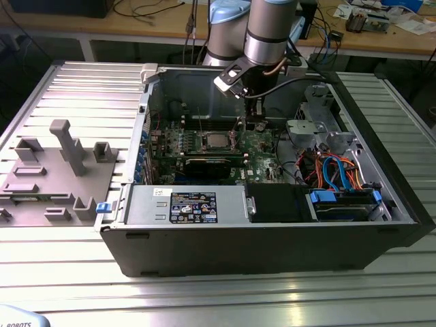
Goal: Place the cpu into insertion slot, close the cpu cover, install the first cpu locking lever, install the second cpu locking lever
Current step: 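Close the cpu cover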
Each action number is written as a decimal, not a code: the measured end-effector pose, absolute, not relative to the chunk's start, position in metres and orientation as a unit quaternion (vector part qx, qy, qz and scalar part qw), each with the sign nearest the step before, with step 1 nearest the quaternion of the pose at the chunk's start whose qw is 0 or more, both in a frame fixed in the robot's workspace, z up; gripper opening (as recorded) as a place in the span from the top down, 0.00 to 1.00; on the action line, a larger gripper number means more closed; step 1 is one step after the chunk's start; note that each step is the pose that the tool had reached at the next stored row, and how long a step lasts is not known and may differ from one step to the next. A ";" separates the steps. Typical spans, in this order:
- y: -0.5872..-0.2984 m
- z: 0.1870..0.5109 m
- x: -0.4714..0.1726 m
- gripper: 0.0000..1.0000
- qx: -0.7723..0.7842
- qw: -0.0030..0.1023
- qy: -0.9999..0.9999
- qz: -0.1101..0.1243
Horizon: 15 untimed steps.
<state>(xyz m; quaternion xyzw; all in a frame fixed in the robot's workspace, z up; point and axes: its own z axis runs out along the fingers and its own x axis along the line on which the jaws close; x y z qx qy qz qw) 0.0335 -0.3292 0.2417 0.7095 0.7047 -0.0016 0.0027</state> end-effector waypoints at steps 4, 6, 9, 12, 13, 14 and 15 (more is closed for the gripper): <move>-0.329 0.242 0.031 0.89 0.709 0.003 0.705 -0.002; -0.329 0.241 0.030 0.89 0.709 0.003 0.705 -0.002; -0.329 0.241 0.027 0.89 0.709 0.003 0.705 -0.002; -0.329 0.241 0.025 0.89 0.709 0.003 0.705 -0.002; -0.329 0.241 0.025 0.89 0.709 0.003 0.705 -0.002; -0.329 0.241 0.024 0.89 0.709 0.003 0.705 -0.002; -0.329 0.241 0.024 0.89 0.709 0.003 0.705 -0.002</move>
